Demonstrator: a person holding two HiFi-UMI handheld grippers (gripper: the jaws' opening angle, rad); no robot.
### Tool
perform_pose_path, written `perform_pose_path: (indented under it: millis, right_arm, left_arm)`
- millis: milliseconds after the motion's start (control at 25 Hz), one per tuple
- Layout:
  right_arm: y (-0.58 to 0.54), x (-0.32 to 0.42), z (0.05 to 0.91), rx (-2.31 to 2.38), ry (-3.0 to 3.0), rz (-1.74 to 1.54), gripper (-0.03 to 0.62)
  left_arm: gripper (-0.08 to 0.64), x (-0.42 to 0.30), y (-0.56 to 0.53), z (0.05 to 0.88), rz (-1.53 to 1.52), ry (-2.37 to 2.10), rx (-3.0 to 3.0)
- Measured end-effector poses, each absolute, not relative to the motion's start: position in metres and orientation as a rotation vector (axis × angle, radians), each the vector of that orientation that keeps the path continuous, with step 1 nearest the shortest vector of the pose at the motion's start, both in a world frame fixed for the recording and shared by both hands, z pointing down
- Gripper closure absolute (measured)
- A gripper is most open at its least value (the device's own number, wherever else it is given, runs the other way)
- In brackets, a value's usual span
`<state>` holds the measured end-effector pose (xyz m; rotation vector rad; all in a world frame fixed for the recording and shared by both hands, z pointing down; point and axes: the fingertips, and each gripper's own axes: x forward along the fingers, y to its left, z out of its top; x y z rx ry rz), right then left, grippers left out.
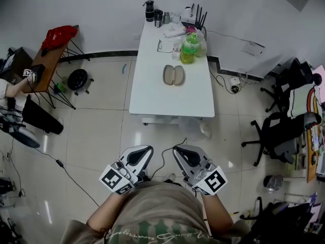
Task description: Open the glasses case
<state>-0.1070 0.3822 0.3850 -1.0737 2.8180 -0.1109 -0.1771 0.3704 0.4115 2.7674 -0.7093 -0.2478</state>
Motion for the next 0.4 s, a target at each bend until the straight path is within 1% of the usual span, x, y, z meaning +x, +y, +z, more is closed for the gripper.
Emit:
perform_pose_path:
  millis: [400]
  right_arm:
    - [0.3823,-0.1045,0.3897,-1.067,2.818,-0.141,0.581]
  left_arm:
    - [0.554,-0.1731,0.3674,0.4088,-0.315,-0.682,2.724]
